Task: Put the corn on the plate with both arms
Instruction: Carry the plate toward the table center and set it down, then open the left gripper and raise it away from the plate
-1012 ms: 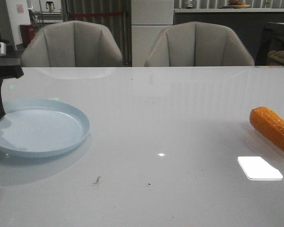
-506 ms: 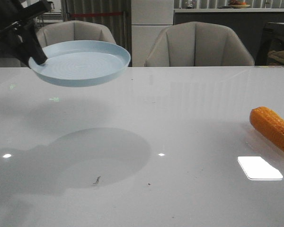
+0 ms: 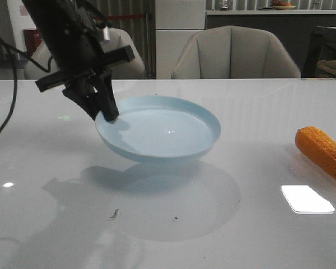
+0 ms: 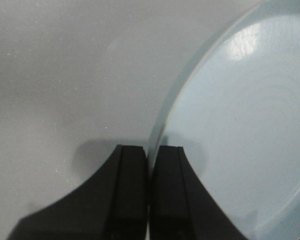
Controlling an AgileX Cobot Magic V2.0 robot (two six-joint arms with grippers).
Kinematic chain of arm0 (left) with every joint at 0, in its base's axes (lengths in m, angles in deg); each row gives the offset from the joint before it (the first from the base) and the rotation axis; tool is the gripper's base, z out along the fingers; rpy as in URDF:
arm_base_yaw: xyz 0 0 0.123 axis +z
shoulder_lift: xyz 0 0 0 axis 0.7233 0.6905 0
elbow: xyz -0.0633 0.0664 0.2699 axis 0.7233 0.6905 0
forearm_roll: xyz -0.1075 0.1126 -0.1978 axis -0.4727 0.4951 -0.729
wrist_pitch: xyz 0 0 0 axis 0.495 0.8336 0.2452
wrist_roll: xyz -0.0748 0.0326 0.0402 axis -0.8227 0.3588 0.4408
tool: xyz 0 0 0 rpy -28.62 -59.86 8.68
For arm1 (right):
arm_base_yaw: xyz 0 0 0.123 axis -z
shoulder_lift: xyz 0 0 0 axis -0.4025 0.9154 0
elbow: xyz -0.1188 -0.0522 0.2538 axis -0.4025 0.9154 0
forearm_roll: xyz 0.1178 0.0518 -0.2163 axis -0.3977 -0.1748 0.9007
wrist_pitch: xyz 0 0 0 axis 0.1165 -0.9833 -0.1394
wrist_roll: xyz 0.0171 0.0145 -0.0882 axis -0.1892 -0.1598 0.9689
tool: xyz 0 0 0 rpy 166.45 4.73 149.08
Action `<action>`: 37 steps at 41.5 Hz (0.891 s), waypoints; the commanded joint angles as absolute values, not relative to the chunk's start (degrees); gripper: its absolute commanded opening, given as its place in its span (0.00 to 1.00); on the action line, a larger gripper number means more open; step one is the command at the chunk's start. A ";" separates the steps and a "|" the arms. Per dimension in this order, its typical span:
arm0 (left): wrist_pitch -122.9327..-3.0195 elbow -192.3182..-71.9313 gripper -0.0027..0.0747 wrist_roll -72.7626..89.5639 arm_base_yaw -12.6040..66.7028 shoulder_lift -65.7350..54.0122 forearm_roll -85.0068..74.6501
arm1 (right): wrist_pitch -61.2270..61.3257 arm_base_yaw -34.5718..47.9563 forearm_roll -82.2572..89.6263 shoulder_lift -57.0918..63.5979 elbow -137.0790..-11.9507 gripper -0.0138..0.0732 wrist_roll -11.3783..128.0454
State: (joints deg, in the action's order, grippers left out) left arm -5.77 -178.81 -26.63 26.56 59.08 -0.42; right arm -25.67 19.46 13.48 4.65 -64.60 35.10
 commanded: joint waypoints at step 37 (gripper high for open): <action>-7.13 -180.87 0.58 -26.16 23.57 59.89 4.20 | -24.10 19.38 13.37 3.95 -66.82 0.67 35.46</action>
